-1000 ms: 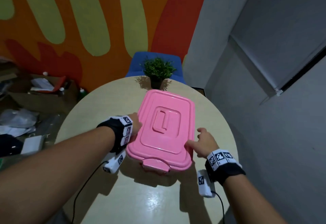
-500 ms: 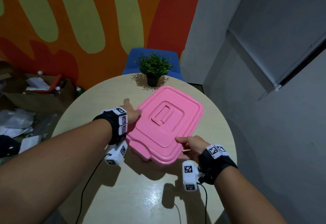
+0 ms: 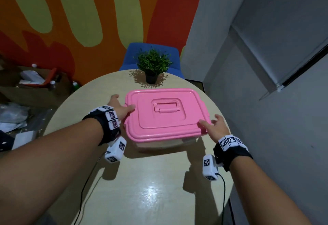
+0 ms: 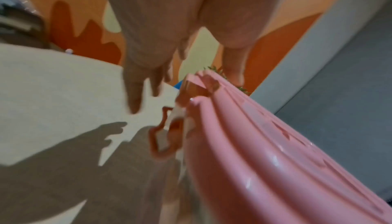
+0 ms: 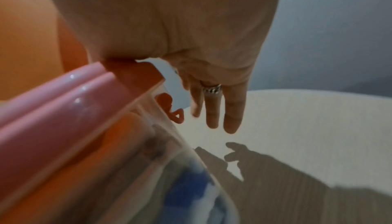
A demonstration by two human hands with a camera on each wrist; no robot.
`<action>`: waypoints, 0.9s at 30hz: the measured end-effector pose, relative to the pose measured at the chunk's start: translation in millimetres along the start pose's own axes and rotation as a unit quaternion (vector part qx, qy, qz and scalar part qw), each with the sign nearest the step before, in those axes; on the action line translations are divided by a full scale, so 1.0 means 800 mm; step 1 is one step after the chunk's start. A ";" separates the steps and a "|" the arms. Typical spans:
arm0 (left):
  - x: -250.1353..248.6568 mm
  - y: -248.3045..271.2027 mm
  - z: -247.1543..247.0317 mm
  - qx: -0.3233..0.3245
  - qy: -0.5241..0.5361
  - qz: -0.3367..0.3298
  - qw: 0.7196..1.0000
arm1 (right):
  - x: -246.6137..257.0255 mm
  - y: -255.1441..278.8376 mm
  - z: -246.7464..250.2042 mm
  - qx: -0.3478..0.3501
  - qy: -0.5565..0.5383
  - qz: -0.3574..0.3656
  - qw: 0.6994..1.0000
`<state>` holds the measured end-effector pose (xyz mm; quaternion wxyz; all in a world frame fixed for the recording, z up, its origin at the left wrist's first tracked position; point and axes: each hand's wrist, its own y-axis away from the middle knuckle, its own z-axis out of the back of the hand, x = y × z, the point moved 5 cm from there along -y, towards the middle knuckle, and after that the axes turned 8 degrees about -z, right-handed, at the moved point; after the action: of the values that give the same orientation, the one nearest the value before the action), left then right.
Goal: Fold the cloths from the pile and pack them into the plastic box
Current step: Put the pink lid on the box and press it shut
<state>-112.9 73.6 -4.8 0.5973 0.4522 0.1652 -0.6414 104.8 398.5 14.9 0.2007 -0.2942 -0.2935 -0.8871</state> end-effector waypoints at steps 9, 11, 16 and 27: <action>0.010 0.000 -0.021 0.061 0.079 0.020 0.995 | -0.021 -0.032 -0.020 -0.013 -0.019 -0.053 0.998; 0.014 -0.003 -0.020 0.051 0.083 0.033 0.995 | -0.032 -0.035 -0.032 0.042 -0.090 -0.078 0.992; 0.016 -0.004 -0.016 0.010 0.081 0.056 0.995 | -0.040 -0.040 -0.040 0.057 -0.172 -0.095 0.979; 0.003 -0.008 -0.016 -0.055 0.005 0.034 0.998 | -0.012 -0.021 -0.042 -0.008 -0.116 -0.005 0.993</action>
<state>-113.7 83.3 -15.5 0.6420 0.4269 0.1876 -0.6086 89.6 391.3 -20.3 0.1587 -0.3952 -0.3090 -0.8504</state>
